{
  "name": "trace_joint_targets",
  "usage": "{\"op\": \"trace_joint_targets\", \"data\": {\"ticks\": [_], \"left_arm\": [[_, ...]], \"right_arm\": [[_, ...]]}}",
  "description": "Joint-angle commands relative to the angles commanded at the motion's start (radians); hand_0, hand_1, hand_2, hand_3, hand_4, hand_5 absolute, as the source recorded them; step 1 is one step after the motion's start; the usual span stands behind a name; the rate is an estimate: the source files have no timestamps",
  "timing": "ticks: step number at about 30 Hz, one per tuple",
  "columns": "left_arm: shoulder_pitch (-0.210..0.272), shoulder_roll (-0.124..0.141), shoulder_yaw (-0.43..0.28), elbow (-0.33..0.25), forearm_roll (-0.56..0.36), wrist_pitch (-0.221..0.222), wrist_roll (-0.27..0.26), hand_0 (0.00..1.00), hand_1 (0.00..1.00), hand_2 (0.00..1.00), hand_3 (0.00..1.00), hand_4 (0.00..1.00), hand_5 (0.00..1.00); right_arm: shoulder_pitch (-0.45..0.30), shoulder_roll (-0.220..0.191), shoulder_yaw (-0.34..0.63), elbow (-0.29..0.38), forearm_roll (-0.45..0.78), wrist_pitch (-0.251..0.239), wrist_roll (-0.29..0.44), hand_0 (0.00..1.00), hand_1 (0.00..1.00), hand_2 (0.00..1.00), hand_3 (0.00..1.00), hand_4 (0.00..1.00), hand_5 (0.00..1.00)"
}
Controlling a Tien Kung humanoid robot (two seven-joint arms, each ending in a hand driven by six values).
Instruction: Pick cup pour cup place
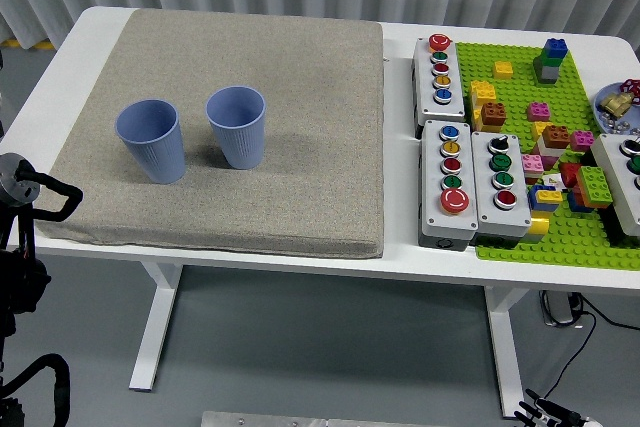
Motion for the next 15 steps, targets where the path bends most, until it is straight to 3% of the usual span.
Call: {"op": "trace_joint_targets", "data": {"ticks": [15], "left_arm": [[0.023,-0.008,0.003,-0.008,0.019,0.001,0.001,0.713,0.718,0.783,0.801,0.789,0.998]], "right_arm": [[-0.009,0.003,-0.002,0.000,-0.006,0.003,-0.007,0.765,0.694,0.730,0.616,0.228,0.154]]}}
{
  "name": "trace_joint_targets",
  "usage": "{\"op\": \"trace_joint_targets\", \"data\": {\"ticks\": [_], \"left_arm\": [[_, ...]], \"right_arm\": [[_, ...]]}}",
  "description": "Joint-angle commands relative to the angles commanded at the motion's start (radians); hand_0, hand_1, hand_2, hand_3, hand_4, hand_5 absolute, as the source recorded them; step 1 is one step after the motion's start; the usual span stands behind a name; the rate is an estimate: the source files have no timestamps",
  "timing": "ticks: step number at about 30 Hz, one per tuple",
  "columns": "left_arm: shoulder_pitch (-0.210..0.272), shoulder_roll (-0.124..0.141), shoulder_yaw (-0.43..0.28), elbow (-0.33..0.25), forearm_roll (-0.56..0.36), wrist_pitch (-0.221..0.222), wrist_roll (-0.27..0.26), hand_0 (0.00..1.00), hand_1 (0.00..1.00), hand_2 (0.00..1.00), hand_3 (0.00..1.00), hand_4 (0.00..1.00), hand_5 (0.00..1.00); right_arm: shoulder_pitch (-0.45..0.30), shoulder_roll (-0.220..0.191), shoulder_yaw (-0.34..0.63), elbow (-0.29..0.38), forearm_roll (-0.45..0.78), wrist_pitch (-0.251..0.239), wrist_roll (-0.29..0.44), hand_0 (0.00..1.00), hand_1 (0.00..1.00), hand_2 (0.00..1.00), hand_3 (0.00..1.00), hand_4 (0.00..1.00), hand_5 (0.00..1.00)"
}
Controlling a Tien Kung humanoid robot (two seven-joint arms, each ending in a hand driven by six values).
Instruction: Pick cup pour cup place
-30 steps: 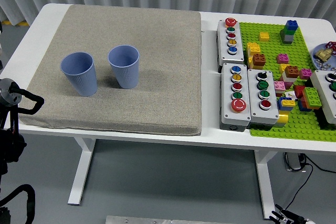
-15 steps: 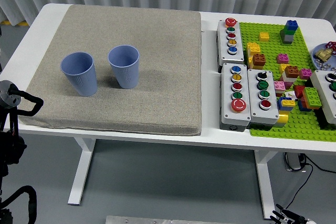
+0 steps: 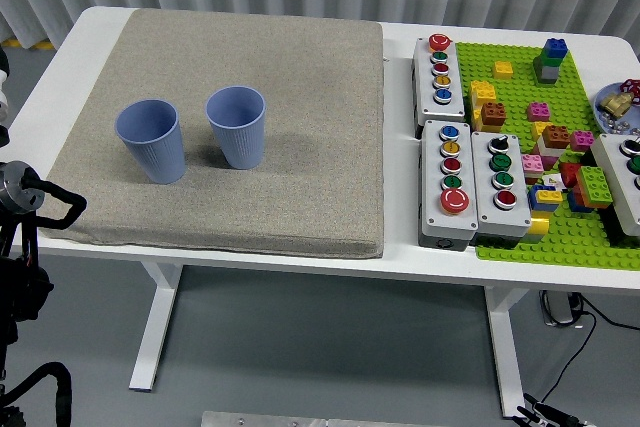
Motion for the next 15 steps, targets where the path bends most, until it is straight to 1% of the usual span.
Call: {"op": "trace_joint_targets", "data": {"ticks": [15], "left_arm": [[0.003,0.001,-0.004,-0.004,0.004,-0.002,-0.003,0.712,0.718,0.784,0.803,0.797,0.998]], "right_arm": [[-0.001,-0.002,0.001,0.000,-0.001,0.000,0.002,0.765,0.693,0.731,0.616,0.227,0.155]]}}
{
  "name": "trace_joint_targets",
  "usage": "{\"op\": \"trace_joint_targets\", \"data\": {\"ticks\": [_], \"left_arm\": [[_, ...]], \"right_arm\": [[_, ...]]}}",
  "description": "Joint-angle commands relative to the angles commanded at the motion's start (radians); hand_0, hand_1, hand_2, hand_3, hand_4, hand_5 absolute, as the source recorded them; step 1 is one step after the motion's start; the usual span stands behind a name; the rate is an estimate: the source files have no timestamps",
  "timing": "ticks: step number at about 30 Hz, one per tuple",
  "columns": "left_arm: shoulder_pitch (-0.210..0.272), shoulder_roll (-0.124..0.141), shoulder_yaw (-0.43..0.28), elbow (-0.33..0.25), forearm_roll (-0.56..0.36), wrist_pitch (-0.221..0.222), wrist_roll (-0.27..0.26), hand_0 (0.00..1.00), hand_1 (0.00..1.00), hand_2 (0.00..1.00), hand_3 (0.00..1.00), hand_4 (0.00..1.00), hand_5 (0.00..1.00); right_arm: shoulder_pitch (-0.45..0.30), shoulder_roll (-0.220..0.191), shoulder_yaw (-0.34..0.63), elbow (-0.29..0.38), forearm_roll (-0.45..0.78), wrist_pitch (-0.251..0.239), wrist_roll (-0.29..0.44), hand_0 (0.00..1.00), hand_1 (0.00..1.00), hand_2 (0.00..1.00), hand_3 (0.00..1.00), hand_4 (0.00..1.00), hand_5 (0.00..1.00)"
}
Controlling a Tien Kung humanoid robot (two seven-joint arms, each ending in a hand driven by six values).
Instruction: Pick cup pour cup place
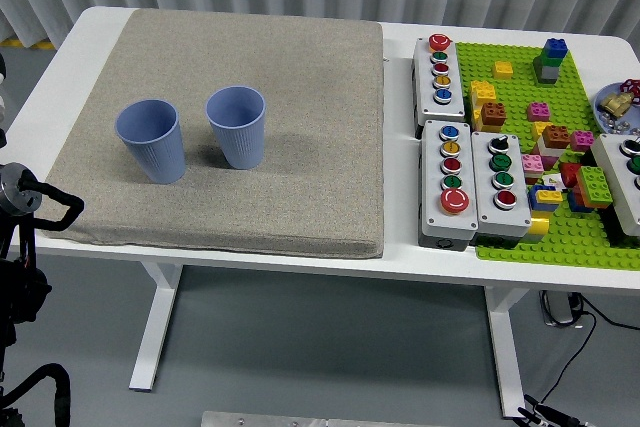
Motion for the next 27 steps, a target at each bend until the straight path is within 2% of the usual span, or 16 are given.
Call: {"op": "trace_joint_targets", "data": {"ticks": [1,2,27], "left_arm": [[0.000,0.000,0.000,0.000,0.000,0.000,0.000,0.712,0.718,0.784,0.803,0.797,0.998],[-0.001,0.000,-0.001,-0.001,0.007,0.000,0.001,0.712,0.718,0.786,0.811,0.862,0.998],[-0.002,0.000,-0.007,-0.002,0.009,-0.001,-0.002,0.711,0.717,0.787,0.813,0.882,0.998]], "right_arm": [[0.000,0.000,0.000,0.000,0.000,0.000,0.000,0.765,0.693,0.731,0.616,0.227,0.155],[0.000,0.000,0.000,0.000,0.002,0.000,0.000,0.765,0.692,0.731,0.616,0.227,0.154],[0.003,-0.001,0.000,0.000,0.007,-0.001,0.003,0.765,0.693,0.730,0.615,0.229,0.154]]}}
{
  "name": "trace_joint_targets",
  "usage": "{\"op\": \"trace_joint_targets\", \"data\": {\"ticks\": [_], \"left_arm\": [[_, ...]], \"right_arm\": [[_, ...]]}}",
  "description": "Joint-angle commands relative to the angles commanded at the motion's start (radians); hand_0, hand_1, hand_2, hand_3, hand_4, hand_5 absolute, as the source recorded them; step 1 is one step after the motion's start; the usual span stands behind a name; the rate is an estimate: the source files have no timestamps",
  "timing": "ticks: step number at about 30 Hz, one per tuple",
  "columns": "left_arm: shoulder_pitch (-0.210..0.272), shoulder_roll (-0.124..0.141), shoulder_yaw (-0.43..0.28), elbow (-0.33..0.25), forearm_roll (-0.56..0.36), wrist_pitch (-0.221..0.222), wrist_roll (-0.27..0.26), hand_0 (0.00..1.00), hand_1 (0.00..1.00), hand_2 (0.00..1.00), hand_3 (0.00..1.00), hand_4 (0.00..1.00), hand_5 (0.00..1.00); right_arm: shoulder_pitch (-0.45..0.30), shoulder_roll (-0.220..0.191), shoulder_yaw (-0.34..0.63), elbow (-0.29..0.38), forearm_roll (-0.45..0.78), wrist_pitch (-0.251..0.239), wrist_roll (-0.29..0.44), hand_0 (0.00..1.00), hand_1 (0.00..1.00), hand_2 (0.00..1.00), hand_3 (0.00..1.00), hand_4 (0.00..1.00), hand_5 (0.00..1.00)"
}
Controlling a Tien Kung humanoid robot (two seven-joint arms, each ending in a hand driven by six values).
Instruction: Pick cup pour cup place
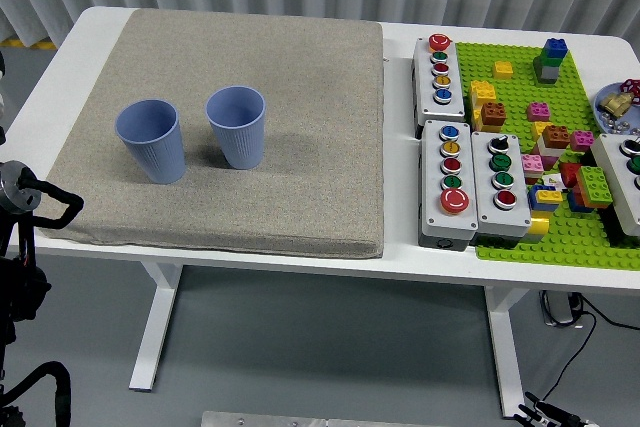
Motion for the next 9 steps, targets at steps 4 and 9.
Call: {"op": "trace_joint_targets", "data": {"ticks": [4,9], "left_arm": [[0.000,0.000,-0.001,-0.001,-0.001,0.000,0.001,0.711,0.717,0.787,0.813,0.882,0.998],[-0.001,-0.001,-0.002,0.000,-0.003,-0.004,-0.001,0.711,0.716,0.787,0.816,0.886,0.998]], "right_arm": [[0.001,0.000,0.000,0.000,0.001,0.000,0.000,0.765,0.693,0.730,0.615,0.229,0.154],[0.002,0.000,0.000,0.000,0.004,0.000,0.001,0.765,0.692,0.729,0.615,0.230,0.155]]}}
